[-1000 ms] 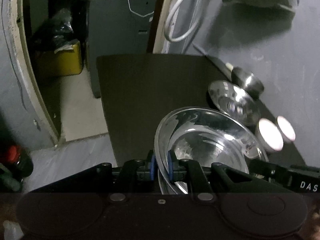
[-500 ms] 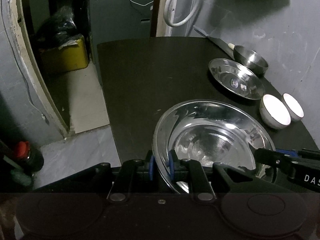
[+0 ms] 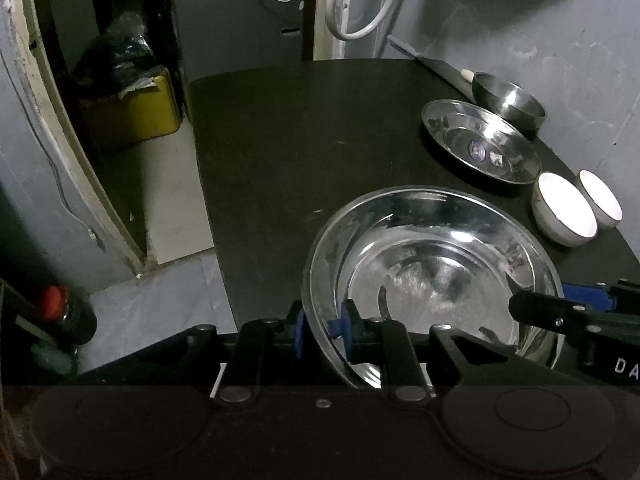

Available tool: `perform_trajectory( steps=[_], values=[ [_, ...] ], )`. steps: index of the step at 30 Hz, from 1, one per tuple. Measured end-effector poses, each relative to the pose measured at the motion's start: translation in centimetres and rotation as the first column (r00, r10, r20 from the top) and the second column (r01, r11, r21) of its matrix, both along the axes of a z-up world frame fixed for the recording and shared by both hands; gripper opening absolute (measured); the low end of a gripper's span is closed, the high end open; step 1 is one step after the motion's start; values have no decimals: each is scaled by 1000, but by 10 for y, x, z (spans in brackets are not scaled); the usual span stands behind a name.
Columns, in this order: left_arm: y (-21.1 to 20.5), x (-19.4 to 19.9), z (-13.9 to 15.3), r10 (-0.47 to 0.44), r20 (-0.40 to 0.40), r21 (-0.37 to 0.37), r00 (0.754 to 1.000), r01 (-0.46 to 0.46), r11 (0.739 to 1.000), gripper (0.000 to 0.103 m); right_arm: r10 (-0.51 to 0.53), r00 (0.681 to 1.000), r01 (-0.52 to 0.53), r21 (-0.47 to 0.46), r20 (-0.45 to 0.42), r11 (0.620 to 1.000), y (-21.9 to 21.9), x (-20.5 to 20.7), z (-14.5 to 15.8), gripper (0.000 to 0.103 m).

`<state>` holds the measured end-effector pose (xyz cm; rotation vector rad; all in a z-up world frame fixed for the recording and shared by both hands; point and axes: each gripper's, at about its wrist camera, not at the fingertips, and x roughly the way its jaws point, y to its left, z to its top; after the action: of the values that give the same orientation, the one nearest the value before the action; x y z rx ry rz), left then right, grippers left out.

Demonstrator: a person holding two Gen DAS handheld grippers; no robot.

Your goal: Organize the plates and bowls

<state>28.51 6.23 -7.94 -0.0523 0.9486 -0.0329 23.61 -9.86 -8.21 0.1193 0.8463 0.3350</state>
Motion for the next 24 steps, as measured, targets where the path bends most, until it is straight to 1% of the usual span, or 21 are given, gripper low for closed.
perform_trajectory(
  steps=[3,5,8,9,10,11,12,13,14,15,16,17,21,24],
  values=[
    [0,2,1,-1,2,4,1000,1,1000,21,0,1000,0,-3,6,1000,0,0,0,48],
    [1,4,3,0,6,3,1000,0,1000,27,-9,1000,9,-7,3,1000,0,2,-1,53],
    [3,5,7,4,20,7,1000,-4,1000,46,-23,1000,23,7,6,1000,-3,1,-1,62],
    [4,7,9,5,25,8,1000,-5,1000,50,-27,1000,27,8,11,1000,-3,1,0,67],
    [5,8,10,6,33,7,999,-6,1000,59,-33,999,33,10,15,999,-4,0,0,72],
    [6,10,13,6,40,7,999,-7,1000,69,-40,999,40,13,17,999,-4,0,1,75],
    [7,12,14,9,50,10,999,-10,1000,74,-47,999,47,17,20,999,-5,0,1,80],
    [7,14,16,12,62,15,998,-13,1000,83,-56,998,55,21,22,998,-5,1,2,88],
    [7,17,18,11,72,20,997,-13,1000,90,-69,997,68,26,27,997,-7,0,3,92],
    [7,21,19,9,77,24,997,-11,1000,92,-86,996,85,34,37,996,-8,0,3,99],
    [7,25,19,4,79,26,997,-6,1000,97,-109,993,107,43,51,993,-10,-1,5,103],
    [7,30,20,-1,82,26,997,-1,1000,99,-131,989,127,54,66,990,-12,-2,7,103],
    [6,54,21,-23,108,12,994,22,1000,100,-199,973,193,53,121,980,-21,1,11,103],
    [2,81,20,-55,133,-35,990,60,998,100,-232,963,229,34,140,973,-30,12,14,103]
  ],
)
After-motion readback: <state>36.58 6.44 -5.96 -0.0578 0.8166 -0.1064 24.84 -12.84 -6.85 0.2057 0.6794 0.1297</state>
